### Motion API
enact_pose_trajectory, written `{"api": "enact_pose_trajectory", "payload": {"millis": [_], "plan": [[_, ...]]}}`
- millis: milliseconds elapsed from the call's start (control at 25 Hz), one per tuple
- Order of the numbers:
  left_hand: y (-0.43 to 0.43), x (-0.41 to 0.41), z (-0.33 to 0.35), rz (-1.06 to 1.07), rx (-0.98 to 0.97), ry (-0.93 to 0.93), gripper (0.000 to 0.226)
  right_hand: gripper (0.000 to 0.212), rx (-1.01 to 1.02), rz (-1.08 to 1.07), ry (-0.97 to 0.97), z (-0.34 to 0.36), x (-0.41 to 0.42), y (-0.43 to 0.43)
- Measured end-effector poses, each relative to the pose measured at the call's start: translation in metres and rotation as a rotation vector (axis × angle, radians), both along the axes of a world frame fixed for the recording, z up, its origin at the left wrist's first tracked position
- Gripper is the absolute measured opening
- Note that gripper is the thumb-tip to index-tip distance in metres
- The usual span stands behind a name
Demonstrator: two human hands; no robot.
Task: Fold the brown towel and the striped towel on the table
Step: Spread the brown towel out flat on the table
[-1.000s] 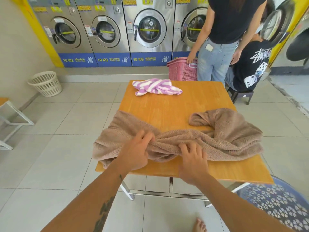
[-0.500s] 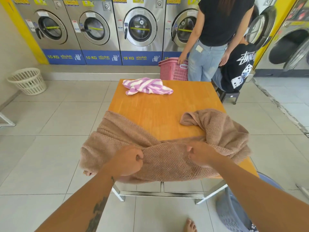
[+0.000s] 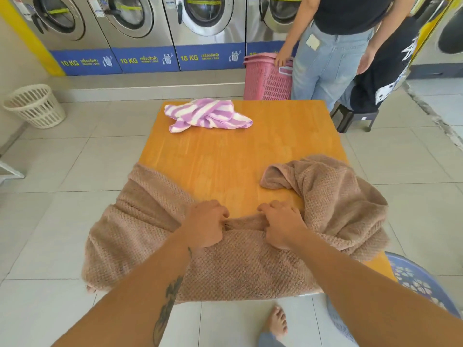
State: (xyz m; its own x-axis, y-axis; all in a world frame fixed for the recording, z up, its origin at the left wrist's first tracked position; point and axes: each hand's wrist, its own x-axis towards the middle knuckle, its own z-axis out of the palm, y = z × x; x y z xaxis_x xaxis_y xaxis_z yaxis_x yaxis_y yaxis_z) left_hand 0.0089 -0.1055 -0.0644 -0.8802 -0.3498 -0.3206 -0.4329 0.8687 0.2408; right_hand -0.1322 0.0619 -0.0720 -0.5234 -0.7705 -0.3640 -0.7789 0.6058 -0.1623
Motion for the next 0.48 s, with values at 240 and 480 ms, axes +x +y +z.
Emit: {"api": "enact_pose_trajectory", "payload": {"millis": [240,480], "plan": [[-0.002,-0.028,-0.004,0.029,-0.017,-0.261,0.031,0.028,-0.125,0.176,0.132,0.005,-0.042,-0.026],[-0.043,-0.058,0.014,0.189,-0.206,-0.249,0.030,0.027,-0.478,-0.037,0.248,0.046,-0.106,-0.059]]}}
